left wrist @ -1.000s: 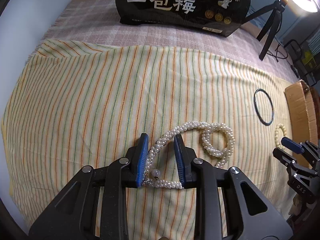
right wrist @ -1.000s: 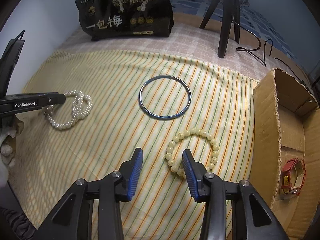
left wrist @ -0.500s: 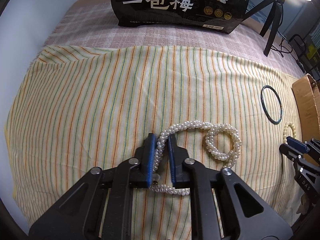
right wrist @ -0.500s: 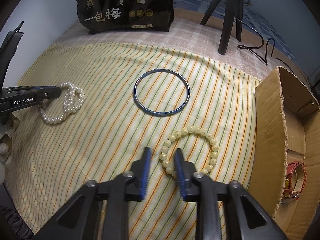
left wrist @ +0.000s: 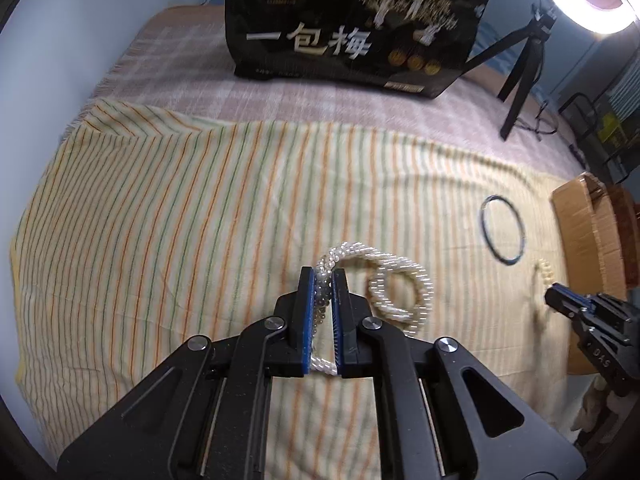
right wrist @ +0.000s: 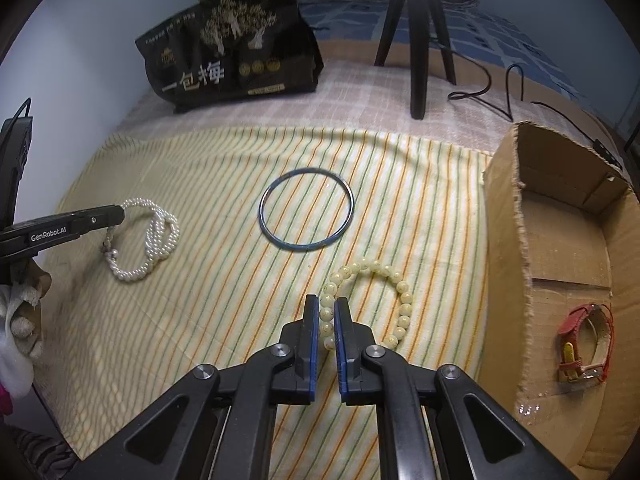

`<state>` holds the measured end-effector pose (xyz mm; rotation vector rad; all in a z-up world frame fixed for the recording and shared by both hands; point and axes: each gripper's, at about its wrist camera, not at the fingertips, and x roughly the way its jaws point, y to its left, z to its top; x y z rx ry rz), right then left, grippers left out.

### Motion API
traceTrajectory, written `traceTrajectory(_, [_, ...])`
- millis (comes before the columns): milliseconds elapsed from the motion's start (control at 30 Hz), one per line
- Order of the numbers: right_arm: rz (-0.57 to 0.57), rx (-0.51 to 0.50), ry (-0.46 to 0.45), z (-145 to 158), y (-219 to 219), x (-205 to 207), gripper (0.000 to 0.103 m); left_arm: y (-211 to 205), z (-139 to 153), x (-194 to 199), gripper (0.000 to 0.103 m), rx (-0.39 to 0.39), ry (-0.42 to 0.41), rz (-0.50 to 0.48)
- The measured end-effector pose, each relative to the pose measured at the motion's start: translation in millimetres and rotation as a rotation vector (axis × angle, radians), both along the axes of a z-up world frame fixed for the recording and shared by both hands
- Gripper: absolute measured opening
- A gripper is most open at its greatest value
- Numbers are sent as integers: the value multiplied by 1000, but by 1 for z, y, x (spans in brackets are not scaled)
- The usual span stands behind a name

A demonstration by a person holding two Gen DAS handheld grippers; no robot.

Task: Organize jewelry
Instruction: 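Lift the necklace with the left tool into the box while the right tool carries the bracelet there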

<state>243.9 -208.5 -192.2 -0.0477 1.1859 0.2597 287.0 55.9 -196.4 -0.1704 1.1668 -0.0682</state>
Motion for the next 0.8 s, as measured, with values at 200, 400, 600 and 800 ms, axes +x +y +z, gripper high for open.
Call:
traceTrajectory(200, [-16,41,-30,17,-6,-6,5,-2,22,-11,6,-62,-40,-5])
traceTrajectory(400, [-22,80,-63,37,-11,-15,5,-8,43,-23,6,-113,-80,-21])
traceTrajectory(600, [-25,108,-94,52,-13,-23,5,-21,69,-35,6,-158,-129,-45])
traceTrajectory(800, [-34,118,-130,69,-19,-31,5,-39,96,-49,6,-196,-184,-88])
